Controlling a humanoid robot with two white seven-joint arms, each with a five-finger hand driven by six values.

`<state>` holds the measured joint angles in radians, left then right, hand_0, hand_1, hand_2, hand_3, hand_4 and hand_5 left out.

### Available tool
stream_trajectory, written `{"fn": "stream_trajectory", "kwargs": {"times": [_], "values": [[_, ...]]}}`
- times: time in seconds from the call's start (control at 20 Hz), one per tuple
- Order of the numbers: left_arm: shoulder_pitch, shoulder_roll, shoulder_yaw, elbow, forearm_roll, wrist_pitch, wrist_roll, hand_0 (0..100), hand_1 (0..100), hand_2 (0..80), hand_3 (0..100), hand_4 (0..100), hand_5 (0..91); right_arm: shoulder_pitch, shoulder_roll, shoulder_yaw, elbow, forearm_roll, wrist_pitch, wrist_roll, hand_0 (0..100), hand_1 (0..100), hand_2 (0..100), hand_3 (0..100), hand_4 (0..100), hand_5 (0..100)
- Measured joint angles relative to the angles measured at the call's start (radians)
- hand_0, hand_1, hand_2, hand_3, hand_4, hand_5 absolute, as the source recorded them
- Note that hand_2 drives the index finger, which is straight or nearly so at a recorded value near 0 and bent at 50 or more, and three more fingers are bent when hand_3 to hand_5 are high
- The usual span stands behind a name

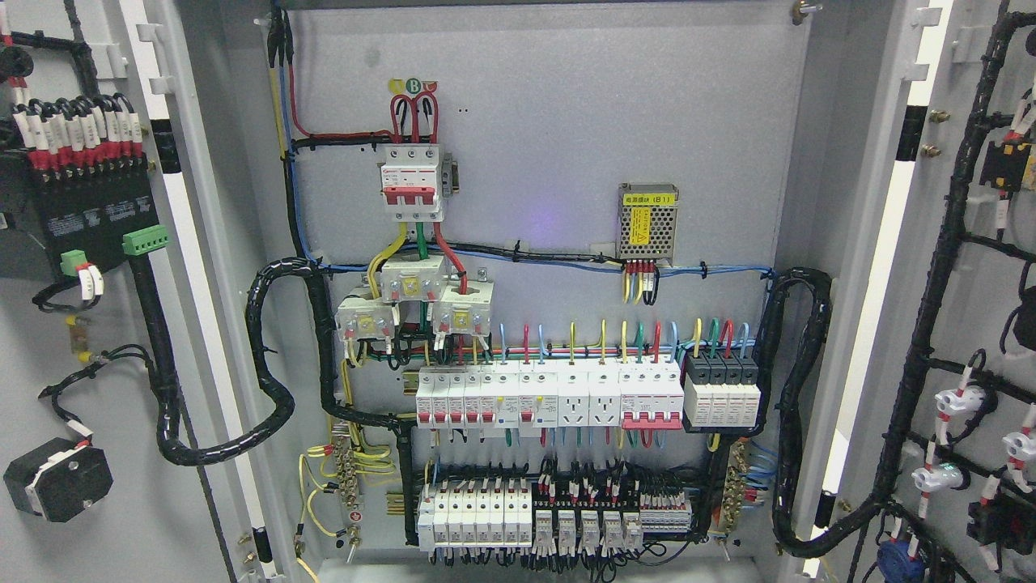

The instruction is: Open door with both hands

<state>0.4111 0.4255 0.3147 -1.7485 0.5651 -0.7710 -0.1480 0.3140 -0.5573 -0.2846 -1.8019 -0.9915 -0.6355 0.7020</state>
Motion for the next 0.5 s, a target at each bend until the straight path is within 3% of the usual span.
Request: {"fn": "stream_trajectory", "kwargs": {"times": [0.5], "values": [[-0.025,0.017,0.048,0.048,0.031,0.0,0.002,0,0,0.0,0,4,0.0,0.0,-0.047,-0.014,0.025,-0.065,0.0,0.048,0,0,0,0,0,0]]}}
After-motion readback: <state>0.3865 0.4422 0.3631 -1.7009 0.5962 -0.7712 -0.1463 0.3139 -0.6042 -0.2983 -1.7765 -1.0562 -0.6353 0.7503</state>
